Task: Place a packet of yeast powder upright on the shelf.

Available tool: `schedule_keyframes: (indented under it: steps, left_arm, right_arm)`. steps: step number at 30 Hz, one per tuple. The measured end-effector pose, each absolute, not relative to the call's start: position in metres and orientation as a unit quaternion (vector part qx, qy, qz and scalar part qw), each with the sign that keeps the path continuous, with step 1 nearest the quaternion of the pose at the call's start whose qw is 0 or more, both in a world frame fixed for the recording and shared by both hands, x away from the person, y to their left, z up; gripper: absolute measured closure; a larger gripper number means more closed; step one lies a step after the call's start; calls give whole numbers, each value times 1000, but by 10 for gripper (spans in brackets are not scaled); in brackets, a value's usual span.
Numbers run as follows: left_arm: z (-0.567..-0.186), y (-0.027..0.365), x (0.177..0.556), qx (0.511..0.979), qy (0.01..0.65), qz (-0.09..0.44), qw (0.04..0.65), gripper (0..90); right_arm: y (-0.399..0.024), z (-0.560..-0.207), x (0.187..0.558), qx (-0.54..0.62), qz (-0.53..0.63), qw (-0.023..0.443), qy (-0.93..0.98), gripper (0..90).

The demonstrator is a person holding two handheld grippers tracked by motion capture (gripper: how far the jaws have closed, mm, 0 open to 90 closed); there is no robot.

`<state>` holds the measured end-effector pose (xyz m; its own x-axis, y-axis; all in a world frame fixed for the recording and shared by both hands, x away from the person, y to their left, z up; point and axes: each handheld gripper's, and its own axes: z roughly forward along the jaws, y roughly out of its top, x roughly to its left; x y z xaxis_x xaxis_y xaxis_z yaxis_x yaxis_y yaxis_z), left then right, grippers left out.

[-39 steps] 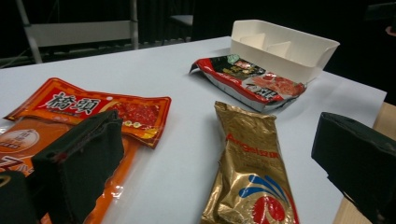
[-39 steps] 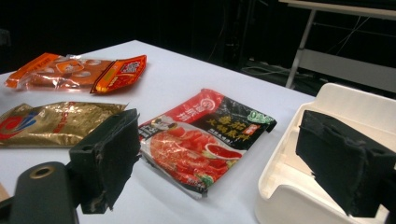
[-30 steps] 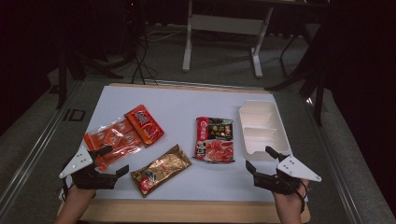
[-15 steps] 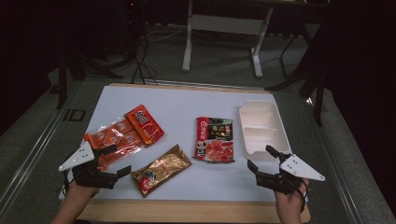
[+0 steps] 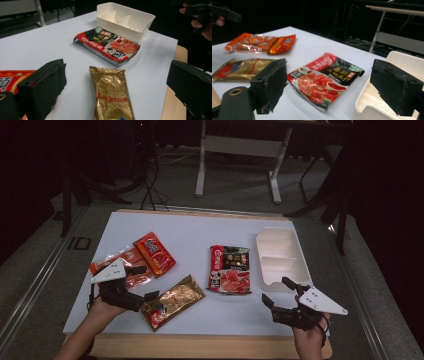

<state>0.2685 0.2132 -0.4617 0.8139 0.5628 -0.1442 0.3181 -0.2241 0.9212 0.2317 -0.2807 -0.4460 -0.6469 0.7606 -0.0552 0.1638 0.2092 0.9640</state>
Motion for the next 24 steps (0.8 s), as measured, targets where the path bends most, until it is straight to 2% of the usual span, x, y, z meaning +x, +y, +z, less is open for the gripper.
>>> schedule_keyframes:
  steps: [17, 22, 24]
  left_arm:
    - [-472, 168, 306, 819, 268, 73, 502, 47]
    - [-481, 156, 317, 829, 275, 73, 482, 72]
    - [-485, 152, 320, 830, 278, 70, 478, 119]
  right_arm:
    - [-278, -448, 230, 315, 554, 263, 725, 122]
    - [-276, -447, 229, 308, 550, 266, 730, 122]
    - [-275, -448, 229, 308, 549, 264, 731, 122]
